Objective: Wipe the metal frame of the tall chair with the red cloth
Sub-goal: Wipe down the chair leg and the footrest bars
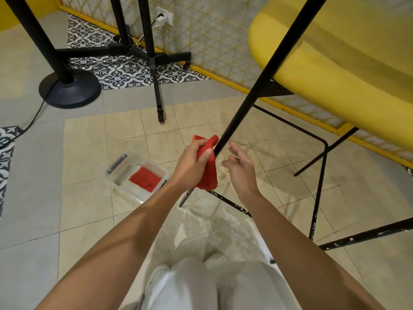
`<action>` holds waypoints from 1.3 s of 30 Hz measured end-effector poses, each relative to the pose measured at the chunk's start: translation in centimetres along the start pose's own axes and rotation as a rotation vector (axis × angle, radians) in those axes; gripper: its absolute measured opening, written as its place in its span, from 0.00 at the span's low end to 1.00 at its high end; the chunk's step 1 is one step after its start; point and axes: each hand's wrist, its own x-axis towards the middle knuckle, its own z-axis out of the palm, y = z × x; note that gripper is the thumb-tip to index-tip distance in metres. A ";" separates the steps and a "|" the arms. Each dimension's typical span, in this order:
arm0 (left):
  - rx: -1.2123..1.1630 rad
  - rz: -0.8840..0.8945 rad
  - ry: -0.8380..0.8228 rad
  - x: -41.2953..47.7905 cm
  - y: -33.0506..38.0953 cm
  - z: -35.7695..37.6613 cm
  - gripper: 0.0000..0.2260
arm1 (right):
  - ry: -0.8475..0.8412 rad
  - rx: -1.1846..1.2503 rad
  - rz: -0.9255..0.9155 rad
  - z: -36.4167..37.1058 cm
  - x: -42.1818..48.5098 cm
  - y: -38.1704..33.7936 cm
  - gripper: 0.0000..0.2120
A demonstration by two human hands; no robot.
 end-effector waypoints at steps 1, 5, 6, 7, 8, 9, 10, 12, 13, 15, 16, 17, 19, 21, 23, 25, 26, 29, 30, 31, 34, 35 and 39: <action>0.022 0.016 -0.004 -0.1 -0.2 0.5 0.12 | -0.010 -0.005 0.002 0.1 0.0 0.2 0.26; 0.117 -0.002 0.071 0.4 -1.9 1.8 0.14 | -0.019 -0.016 0.015 0.4 0.1 0.8 0.27; 0.108 -0.018 0.074 0.5 -2.6 1.9 0.14 | -0.020 -0.015 0.021 0.5 0.2 0.9 0.27; 0.095 -0.035 0.069 0.5 -3.1 1.9 0.14 | -0.020 -0.014 0.027 0.6 0.3 0.9 0.26; 0.084 -0.057 0.061 0.5 -3.6 1.9 0.13 | -0.022 -0.014 0.031 0.7 0.3 1.0 0.26; 0.074 -0.080 0.060 0.3 -4.0 1.8 0.13 | -0.024 -0.014 0.032 0.8 0.2 1.0 0.26; 0.057 -0.103 0.070 0.1 -4.3 1.8 0.12 | -0.026 -0.017 0.034 0.8 0.1 1.1 0.26; -0.021 -0.129 0.110 -0.2 -4.7 1.7 0.12 | -0.035 -0.018 0.032 0.9 0.0 1.1 0.25; -0.082 -0.125 0.131 -0.2 -4.5 1.8 0.13 | -0.037 -0.017 0.028 0.7 0.1 1.1 0.25; -0.166 -0.094 0.143 -0.1 -3.8 2.2 0.14 | -0.036 -0.009 0.029 0.4 0.2 1.1 0.25; -0.169 -0.063 0.139 0.0 -3.6 2.5 0.14 | -0.034 0.003 0.033 0.3 0.3 1.1 0.25; -0.150 -0.027 0.134 0.2 -3.5 2.8 0.14 | -0.033 0.016 0.038 0.2 0.3 1.2 0.25; -0.089 0.006 0.135 0.4 -3.9 3.0 0.15 | -0.037 0.024 0.045 0.3 0.3 1.4 0.24; -0.036 -0.017 0.125 0.6 -4.8 3.2 0.15 | -0.038 0.026 0.052 0.5 0.1 1.6 0.24; 0.012 -0.063 0.116 1.0 -5.8 3.1 0.15 | -0.036 0.030 0.062 0.5 0.2 1.9 0.24; 0.054 -0.109 0.094 1.5 -6.5 2.9 0.15 | -0.034 0.025 0.075 0.3 0.3 2.1 0.24; 0.071 -0.128 0.081 1.6 -6.7 2.8 0.15 | -0.033 0.020 0.085 0.2 0.4 2.2 0.24; 0.082 -0.121 0.083 1.7 -6.5 2.2 0.15 | -0.027 0.007 0.104 0.0 0.8 2.4 0.24; 0.061 -0.099 0.108 1.5 -5.9 2.0 0.15 | -0.033 -0.002 0.103 -0.1 0.9 2.5 0.24; 0.033 -0.078 0.130 1.2 -5.1 2.1 0.15 | -0.039 -0.011 0.098 -0.1 0.9 2.5 0.25; -0.031 -0.021 0.156 0.8 -3.6 2.9 0.16 | -0.037 -0.008 0.095 0.0 1.2 2.6 0.25; -0.048 -0.023 0.160 0.7 -3.5 3.2 0.16 | -0.037 0.001 0.095 0.0 1.2 2.6 0.25; -0.024 -0.100 0.159 0.5 -5.2 3.5 0.16 | -0.042 0.015 0.089 0.5 1.3 2.9 0.25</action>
